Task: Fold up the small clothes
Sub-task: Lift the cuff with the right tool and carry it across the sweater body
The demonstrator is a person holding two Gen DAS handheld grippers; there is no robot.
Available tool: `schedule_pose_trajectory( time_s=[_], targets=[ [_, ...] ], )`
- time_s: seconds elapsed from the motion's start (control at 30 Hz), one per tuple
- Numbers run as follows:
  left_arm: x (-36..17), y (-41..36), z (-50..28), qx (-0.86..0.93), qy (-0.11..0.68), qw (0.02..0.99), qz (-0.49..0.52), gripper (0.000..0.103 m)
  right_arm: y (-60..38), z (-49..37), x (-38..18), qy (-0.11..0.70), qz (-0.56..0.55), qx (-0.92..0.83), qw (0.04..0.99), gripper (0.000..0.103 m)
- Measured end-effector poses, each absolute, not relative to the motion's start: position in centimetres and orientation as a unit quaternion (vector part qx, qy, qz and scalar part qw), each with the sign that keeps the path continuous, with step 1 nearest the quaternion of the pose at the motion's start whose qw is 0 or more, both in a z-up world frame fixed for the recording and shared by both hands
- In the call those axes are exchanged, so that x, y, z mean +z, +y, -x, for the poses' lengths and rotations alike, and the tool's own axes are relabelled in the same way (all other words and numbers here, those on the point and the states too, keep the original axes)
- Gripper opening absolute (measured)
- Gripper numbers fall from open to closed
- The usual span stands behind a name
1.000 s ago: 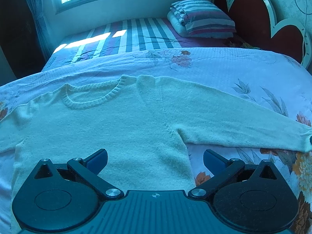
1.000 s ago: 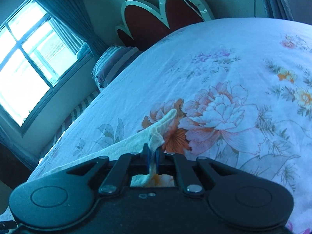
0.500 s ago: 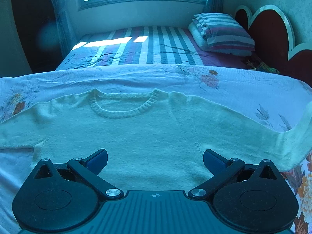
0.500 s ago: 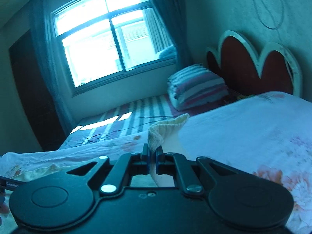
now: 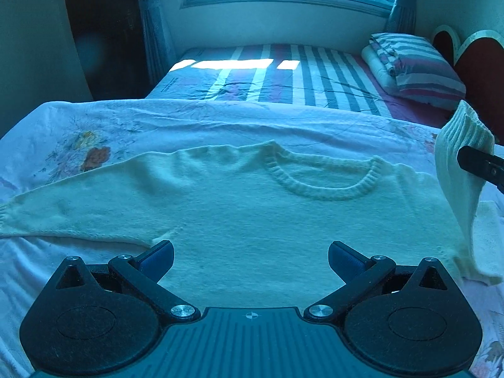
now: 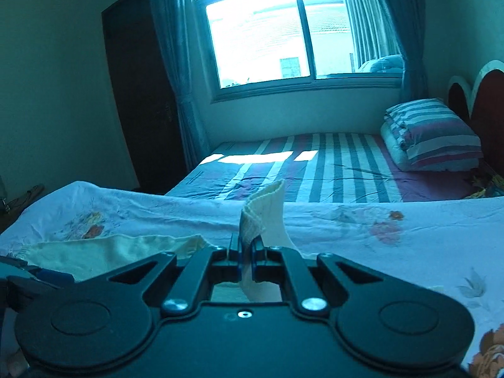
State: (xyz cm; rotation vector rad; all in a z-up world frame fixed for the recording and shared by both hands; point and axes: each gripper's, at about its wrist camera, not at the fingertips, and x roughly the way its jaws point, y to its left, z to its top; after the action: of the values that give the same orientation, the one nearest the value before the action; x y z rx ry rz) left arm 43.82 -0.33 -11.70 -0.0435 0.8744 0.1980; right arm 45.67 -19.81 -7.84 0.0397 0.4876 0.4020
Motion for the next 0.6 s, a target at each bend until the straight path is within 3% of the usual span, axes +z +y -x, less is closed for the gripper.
schedule_pose_trajectory(
  time_s=[0.4, 0.6],
  targets=[
    [-8.5, 7.7, -42.3, 0.123, 0.386, 0.914, 0.028, 0.103, -9.2, -44.4, -9.9, 0.252, 0.024, 0.216, 0.943, 0.007],
    [-9.4, 10.2, -42.2, 0.123, 0.393, 0.911, 0.033, 0.103, -6.3, -46.1, -12.1, 0.27, 0.056, 0.195, 0.941, 0.007]
  ],
)
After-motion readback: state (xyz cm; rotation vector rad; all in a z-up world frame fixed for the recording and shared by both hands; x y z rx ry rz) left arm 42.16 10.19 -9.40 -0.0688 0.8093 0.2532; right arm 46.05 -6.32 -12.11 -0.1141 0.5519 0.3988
